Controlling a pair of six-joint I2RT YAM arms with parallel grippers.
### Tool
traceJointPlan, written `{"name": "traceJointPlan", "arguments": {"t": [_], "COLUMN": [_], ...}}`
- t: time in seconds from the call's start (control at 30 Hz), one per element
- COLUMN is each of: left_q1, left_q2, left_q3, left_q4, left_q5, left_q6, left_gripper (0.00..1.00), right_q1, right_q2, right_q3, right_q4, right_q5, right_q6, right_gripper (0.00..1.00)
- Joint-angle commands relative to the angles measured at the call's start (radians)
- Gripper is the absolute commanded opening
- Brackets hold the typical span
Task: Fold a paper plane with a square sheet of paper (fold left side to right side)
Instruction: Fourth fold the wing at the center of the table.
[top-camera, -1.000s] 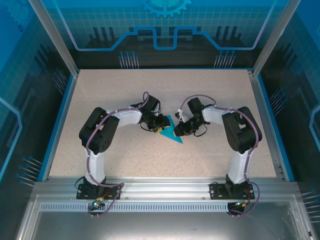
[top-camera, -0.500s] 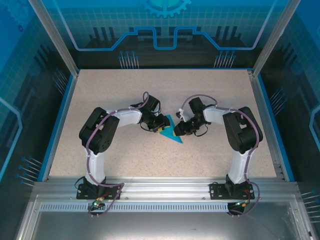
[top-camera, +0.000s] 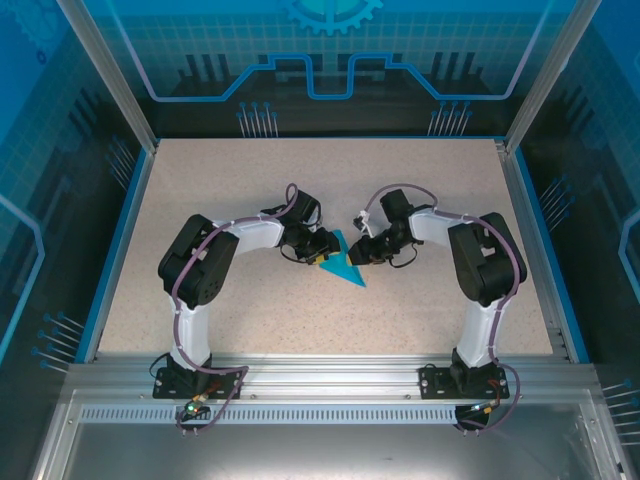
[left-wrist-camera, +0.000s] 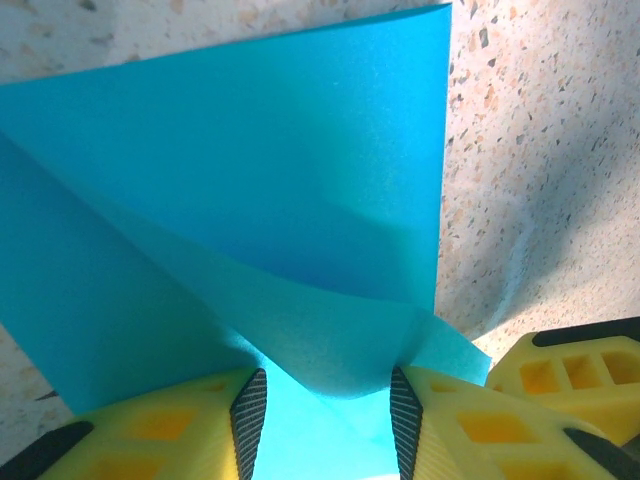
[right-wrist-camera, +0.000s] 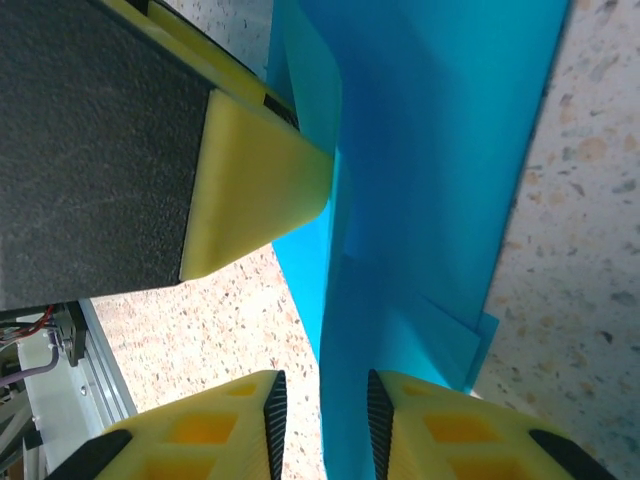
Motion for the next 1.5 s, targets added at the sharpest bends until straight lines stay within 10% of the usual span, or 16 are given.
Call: {"name": "traceJointPlan", "arguments": {"t": [0.0, 0.37, 1.47], "left_q1": [-0.002, -0.003, -0.003], "left_q2": [0.041, 0.040, 0.049], "left_q3": [-0.002, -0.005, 0.012], "left_q4": [-0.071, -0.072, -0.086], "left_q5": [-0.056, -0.058, -0.058], "left_q6": [0.017, 0.018, 0.022], "left_gripper": [0.43, 0.43, 0.43], "right_q1": [0.004, -0.009, -0.063], "right_q2": [0.030, 0.060, 0.111], "right_q3": [0.028, 0.037, 0.044], "right_q4": [-0.014, -0.014, -0.019], "right_q5": [-0.020, -0.032, -0.067], "right_q6": [-0.004, -0.009, -0.006], "right_gripper": [0.27, 0.09, 0.10]}}
